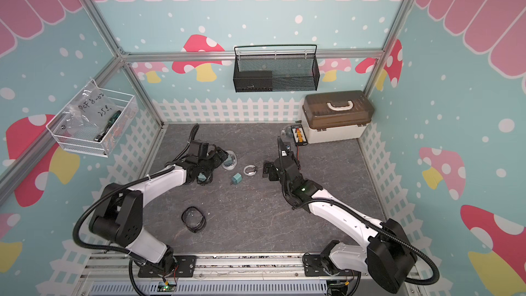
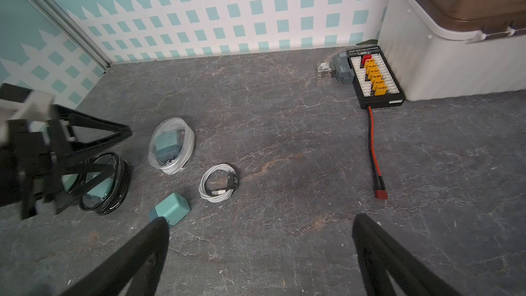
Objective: Pack away charging kits
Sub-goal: Place the storage bag at the center of the board.
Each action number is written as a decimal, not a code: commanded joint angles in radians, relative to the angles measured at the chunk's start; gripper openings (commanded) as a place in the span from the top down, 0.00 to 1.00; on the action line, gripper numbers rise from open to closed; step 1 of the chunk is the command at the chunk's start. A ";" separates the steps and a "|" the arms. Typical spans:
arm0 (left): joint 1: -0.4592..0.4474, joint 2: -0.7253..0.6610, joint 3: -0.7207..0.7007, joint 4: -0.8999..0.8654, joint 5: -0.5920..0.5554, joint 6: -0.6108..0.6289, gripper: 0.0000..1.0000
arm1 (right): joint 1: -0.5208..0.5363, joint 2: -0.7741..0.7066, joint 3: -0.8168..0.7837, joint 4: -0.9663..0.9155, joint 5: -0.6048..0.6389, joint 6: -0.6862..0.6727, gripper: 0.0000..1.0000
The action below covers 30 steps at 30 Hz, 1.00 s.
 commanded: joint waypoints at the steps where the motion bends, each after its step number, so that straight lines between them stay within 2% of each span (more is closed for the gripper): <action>1: -0.021 -0.152 -0.025 -0.207 -0.142 -0.031 0.02 | -0.003 0.088 0.083 -0.125 0.006 0.062 0.02; 7: -0.045 -0.448 -0.142 -0.556 -0.249 -0.055 0.06 | -0.003 0.306 0.258 -0.229 -0.006 0.067 0.12; 13: -0.081 -0.692 -0.301 -0.702 -0.274 -0.092 0.09 | -0.003 0.535 0.433 -0.288 -0.029 0.037 0.19; 15: -0.141 -0.718 -0.339 -0.709 -0.274 -0.119 0.11 | -0.003 0.576 0.463 -0.288 -0.033 0.032 0.19; 19: -0.246 -0.644 -0.333 -0.761 -0.320 -0.176 0.12 | -0.005 0.622 0.507 -0.298 -0.029 0.028 0.18; 23: -0.314 -0.519 -0.286 -0.815 -0.338 -0.239 0.19 | -0.008 0.659 0.514 -0.290 -0.054 0.029 0.19; 27: -0.324 -0.424 -0.260 -0.856 -0.395 -0.296 0.19 | -0.016 0.666 0.516 -0.288 -0.054 0.024 0.18; 30: -0.324 -0.341 -0.227 -0.844 -0.417 -0.283 0.19 | -0.029 0.667 0.510 -0.289 -0.068 0.028 0.19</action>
